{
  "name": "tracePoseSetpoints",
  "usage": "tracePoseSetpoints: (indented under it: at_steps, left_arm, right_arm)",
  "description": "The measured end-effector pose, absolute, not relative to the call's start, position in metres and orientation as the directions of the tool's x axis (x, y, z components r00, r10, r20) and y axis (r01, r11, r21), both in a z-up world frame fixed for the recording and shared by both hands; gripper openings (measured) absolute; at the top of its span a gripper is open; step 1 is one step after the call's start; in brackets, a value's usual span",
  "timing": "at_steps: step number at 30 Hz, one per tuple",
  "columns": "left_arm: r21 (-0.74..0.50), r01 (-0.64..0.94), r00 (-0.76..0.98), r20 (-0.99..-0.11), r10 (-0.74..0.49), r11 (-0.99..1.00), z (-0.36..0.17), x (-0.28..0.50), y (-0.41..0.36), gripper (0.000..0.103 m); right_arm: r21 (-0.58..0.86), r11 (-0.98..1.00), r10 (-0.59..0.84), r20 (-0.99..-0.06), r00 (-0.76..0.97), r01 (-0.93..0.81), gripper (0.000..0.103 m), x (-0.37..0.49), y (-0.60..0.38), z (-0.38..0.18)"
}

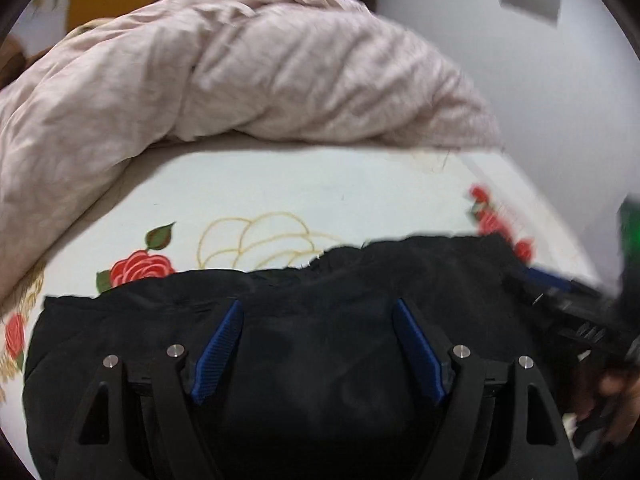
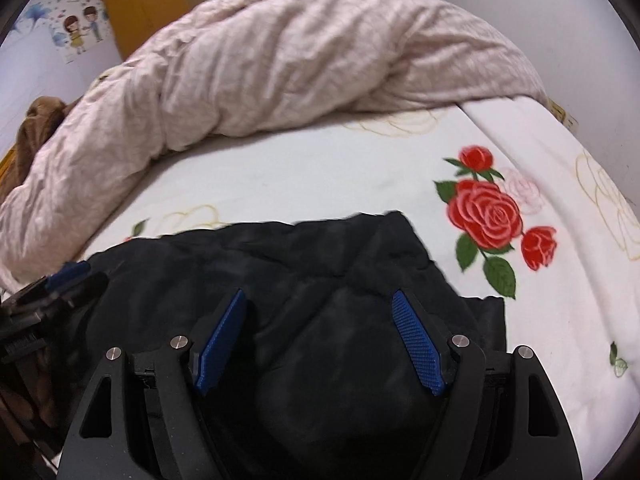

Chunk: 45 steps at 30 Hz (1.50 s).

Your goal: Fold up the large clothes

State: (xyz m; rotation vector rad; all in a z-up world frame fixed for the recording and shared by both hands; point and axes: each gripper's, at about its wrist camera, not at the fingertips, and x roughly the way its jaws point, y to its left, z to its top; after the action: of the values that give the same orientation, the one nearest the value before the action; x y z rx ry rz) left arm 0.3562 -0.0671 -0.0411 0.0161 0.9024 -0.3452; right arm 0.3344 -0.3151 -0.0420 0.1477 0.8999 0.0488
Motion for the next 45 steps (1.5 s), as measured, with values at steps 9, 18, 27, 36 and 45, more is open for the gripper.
tracePoseSetpoints:
  at_steps: [9, 18, 27, 36, 45]
  left_arm:
    - [-0.190, 0.248, 0.537, -0.789, -0.298, 0.950, -0.082, 0.384, -0.059, 0.082]
    - [-0.167, 0.230, 0.507, -0.820, -0.265, 0.959, -0.073, 0.387, -0.060, 0.081]
    - [-0.022, 0.154, 0.632, -0.766, -0.115, 0.988, -0.022, 0.364, 0.039, 0.080]
    - [-0.129, -0.007, 0.602, -0.793, -0.099, 0.992, -0.081, 0.368, 0.096, 0.086]
    - [-0.126, -0.021, 0.579, -0.810, -0.091, 0.992, -0.066, 0.370, 0.097, 0.085]
  right_arm:
    - [0.118, 0.992, 0.068, -0.789, 0.610, 0.042, 0.075, 0.358, -0.323, -0.089]
    - [0.093, 0.994, 0.044, -0.803, 0.594, 0.052, 0.075, 0.361, -0.322, -0.084]
    - [0.125, 0.991, 0.064, -0.749, 0.660, 0.045, 0.075, 0.329, -0.336, -0.039]
    - [0.110, 0.991, 0.038, -0.789, 0.613, 0.081, 0.075, 0.344, -0.347, -0.091]
    - [0.086, 0.991, 0.010, -0.811, 0.586, 0.102, 0.075, 0.347, -0.347, -0.080]
